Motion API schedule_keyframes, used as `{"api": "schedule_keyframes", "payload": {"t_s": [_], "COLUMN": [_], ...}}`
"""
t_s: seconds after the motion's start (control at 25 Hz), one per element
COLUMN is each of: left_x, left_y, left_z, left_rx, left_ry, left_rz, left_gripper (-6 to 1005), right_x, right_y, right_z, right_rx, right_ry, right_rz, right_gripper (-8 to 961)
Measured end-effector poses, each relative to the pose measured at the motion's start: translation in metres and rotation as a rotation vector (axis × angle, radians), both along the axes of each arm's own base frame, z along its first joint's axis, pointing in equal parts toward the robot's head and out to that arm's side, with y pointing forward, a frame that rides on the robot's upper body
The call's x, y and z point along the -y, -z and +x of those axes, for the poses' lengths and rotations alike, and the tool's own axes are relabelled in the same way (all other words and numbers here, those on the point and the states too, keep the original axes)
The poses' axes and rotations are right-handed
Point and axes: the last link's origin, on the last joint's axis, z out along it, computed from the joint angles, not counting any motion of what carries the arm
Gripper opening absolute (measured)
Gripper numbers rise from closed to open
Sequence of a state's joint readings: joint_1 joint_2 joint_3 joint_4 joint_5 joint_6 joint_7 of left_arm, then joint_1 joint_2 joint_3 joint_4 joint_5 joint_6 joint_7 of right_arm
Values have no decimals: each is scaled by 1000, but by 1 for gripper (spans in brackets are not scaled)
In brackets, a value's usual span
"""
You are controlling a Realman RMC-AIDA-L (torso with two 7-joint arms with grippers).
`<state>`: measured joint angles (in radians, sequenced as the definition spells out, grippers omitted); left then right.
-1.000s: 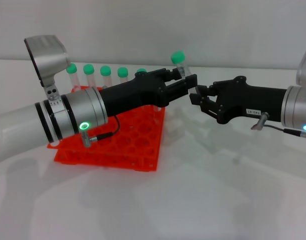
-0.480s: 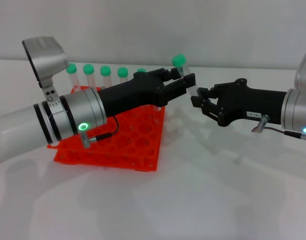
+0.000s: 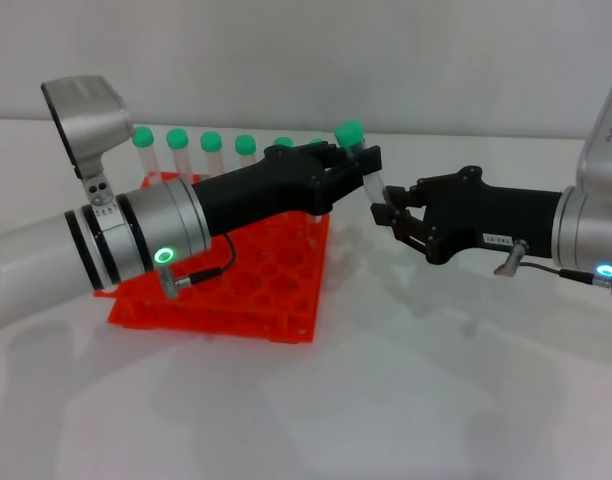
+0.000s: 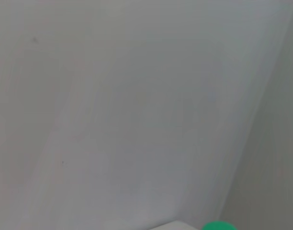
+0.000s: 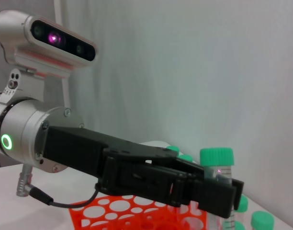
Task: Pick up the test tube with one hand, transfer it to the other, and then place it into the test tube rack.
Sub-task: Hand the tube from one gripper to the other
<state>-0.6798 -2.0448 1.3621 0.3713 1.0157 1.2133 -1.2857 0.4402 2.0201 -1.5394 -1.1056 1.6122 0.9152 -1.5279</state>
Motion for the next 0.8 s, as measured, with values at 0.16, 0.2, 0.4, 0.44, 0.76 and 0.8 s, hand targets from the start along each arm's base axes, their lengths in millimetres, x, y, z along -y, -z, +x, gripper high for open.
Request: {"api": "schedule_keyframes", "payload": {"t_s": [0.16,0.2,0.4,0.44,0.76,0.8], "left_x": [1,1,2,2,5,5], "left_y": [-1,-1,-2,-2,-7,-8], "left_z": [-3,-3,-5,-5,-5,-5], "left_rx": [7,8,13,14,45,47], "left_ry": [-11,-13,-21,-21,-7,-6], "left_rz": [2,3,6,6,23,27], "left_gripper": [249,244,231,229,222,222], "right_x": [0,0,0,-1,-8,-9], "right_y": [1,0,0,-1,-3,-3], "right_z": [-1,-1,1,2,19,21], "right_rx": [1,1,-3,-4,-16,-15], "right_ry": [-3,-4,9,12,111,118], "right_rz": [-2,-2,-3,-2,15,14], "right_gripper": [189,189,207,211,298,328]}}
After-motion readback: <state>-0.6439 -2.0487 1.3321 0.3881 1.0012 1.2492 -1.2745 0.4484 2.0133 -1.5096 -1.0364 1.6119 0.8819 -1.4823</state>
